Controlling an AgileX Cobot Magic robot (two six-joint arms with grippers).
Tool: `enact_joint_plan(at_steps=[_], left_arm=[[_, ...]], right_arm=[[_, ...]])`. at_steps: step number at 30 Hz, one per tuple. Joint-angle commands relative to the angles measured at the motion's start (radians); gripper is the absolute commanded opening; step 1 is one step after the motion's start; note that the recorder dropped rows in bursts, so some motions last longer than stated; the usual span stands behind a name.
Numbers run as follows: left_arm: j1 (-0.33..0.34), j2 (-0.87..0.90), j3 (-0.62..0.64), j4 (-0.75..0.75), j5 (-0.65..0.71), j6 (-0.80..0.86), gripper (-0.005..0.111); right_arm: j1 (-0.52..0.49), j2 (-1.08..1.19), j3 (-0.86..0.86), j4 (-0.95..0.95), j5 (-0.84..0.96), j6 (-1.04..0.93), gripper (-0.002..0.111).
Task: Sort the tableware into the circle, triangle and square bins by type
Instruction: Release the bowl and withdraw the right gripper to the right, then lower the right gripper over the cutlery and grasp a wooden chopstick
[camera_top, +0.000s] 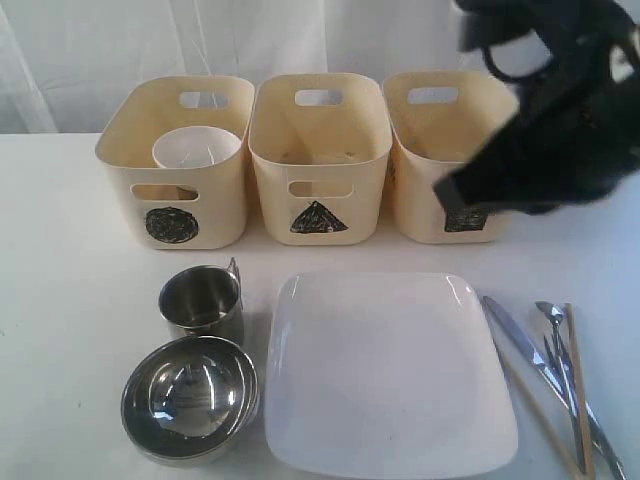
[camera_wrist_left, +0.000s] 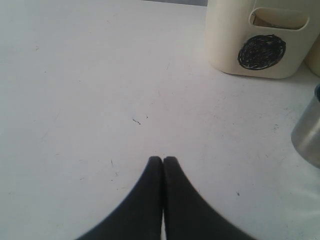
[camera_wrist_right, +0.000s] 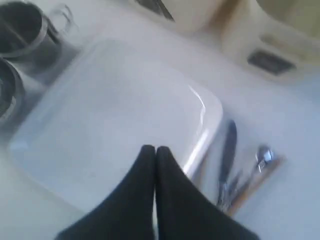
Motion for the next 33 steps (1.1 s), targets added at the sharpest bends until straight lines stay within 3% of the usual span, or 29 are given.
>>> enact_joint_plan(at_steps=[1,5,7,11,13,18,33], left_arm=[[-0.001,-0.005,0.004,-0.003,-0.004,0.001,0.000],[-0.001,-0.005,0.004,-0.003,-0.004,0.001,0.000],[-0.001,-0.005,0.004,-0.003,-0.004,0.001,0.000],[-0.001,-0.005,0.004,-0.003,-0.004,0.001,0.000],[-0.001,-0.005,0.004,-0.003,-0.004,0.001,0.000],[-0.001,-0.005,0.004,-0.003,-0.004,0.001,0.000],[-0.001,-0.005,0.004,-0.003,-0.004,0.001,0.000]], right_arm=[[-0.005,-0.116,0.142,-0.155,0.182,0.192,0.000],[-0.005,-0.139,0.231,-0.161,0.243,0.193,0.003],[-0.005,-0.135,0.275,-0.163,0.261,0.193,0.011],[-0.005,-0.126,0.372,-0.163,0.255,0.263,0.040],[-0.005,-0.120,0.415,-0.173,0.239,0.327,0.046],[-0.005,-0.104,0.473,-0.190,0.132,0.446,0.046],[-0.005,0.122,0.479,-0.192,0.025,0.522,0.046]])
